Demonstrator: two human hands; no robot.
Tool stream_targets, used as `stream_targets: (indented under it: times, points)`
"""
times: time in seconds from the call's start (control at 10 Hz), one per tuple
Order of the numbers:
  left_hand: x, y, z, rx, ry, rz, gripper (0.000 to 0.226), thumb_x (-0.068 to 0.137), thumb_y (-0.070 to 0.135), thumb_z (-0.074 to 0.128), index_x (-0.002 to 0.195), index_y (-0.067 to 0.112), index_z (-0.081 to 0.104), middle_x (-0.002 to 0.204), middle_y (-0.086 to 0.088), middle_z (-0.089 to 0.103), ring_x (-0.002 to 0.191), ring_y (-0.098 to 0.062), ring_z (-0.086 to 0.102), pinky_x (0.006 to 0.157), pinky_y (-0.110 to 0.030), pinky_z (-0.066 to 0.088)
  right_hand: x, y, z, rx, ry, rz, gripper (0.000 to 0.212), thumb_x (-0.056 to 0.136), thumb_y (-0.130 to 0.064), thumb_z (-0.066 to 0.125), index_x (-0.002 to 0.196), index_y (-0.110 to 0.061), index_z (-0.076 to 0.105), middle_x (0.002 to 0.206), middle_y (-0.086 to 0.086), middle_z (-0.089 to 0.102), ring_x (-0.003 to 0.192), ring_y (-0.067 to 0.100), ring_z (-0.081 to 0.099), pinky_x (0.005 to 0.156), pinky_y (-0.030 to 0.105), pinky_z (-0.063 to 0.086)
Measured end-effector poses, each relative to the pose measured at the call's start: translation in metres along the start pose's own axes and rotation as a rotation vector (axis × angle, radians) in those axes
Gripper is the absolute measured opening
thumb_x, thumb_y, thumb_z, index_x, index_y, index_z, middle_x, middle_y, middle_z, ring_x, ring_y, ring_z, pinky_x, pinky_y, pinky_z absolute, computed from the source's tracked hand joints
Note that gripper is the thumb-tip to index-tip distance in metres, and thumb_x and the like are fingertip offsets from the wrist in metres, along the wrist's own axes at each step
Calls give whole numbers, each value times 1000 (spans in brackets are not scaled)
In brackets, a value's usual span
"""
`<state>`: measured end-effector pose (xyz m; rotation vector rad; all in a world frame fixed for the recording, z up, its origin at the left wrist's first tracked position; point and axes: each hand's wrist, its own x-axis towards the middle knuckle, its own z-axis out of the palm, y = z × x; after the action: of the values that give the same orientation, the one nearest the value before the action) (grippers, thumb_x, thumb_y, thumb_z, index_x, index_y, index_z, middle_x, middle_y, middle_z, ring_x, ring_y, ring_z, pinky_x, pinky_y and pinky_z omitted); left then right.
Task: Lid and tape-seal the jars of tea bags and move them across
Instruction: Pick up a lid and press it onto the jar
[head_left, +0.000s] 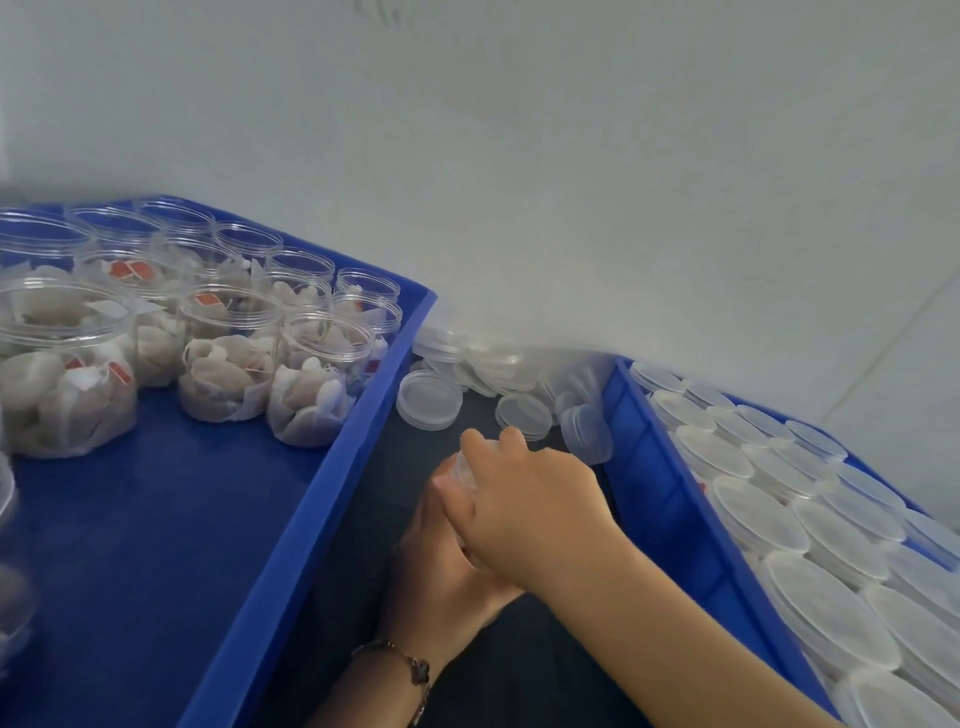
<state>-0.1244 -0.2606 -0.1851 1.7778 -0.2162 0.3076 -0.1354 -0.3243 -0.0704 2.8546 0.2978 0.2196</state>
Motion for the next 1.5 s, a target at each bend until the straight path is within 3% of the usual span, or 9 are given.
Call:
stream_targets:
  times: [0.2,0.3,0.4,0.5,0.7,0.9,1.1,1.3,1.5]
  points:
    - [2,-2,4,28,-21,19,89,73,22,76,143,27,22,116,21,52,114,-4,56,88,-17,47,26,-27,-4,37,-251,441,75,92,-67,23,138,-10,39,125,26,49,103,46,56,44,38,43]
    - [0,0,-1,-86,-54,73,95,58,41,79,137,44,26,109,29,56,105,6,57,74,-5,43,26,-6,-24,116,-322,306,71,91,-70,24,145,-26,33,130,12,52,111,36,55,73,41,50]
    - [-2,2,-4,-153,-53,95,90,49,53,77,128,52,33,117,31,53,106,11,53,77,-4,44,23,35,-49,357,-539,266,84,84,-77,23,151,-34,-3,159,4,11,139,29,30,111,42,29]
    - [-3,2,-5,-164,-38,95,92,48,56,76,128,51,32,119,37,46,109,13,49,79,-4,43,14,59,-56,438,-613,-60,81,83,-56,59,142,-58,3,157,-21,-1,144,8,7,112,31,16]
    - [-3,5,-6,-162,-33,95,90,47,53,77,124,59,31,117,35,49,105,14,51,74,-3,44,8,52,-40,517,-412,-28,58,75,-41,74,127,-44,48,127,-12,49,98,9,57,81,24,50]
    - [-2,7,-8,-130,-63,64,85,46,57,76,115,64,27,107,35,54,97,24,47,67,2,40,-7,15,-21,-40,-148,174,90,69,-87,16,128,-23,37,123,3,47,97,24,55,57,32,34]
    - [-2,4,-5,-134,-45,62,88,46,59,75,122,59,30,117,31,53,106,16,49,77,-2,40,6,36,-46,519,-381,-13,80,83,-60,53,149,-42,11,159,-11,3,145,14,10,111,30,22]
    - [-2,3,-4,-122,-63,9,120,41,66,71,145,43,15,127,26,48,111,9,49,80,-3,37,8,42,-46,437,-401,-19,54,84,-43,64,135,-44,45,136,-11,48,119,12,48,92,29,48]
    - [-3,6,-5,-129,-10,57,84,45,55,77,113,68,30,111,36,52,103,19,49,73,4,37,12,35,-25,-46,-112,82,56,84,-73,30,100,-23,48,83,-4,45,75,17,47,57,31,36]
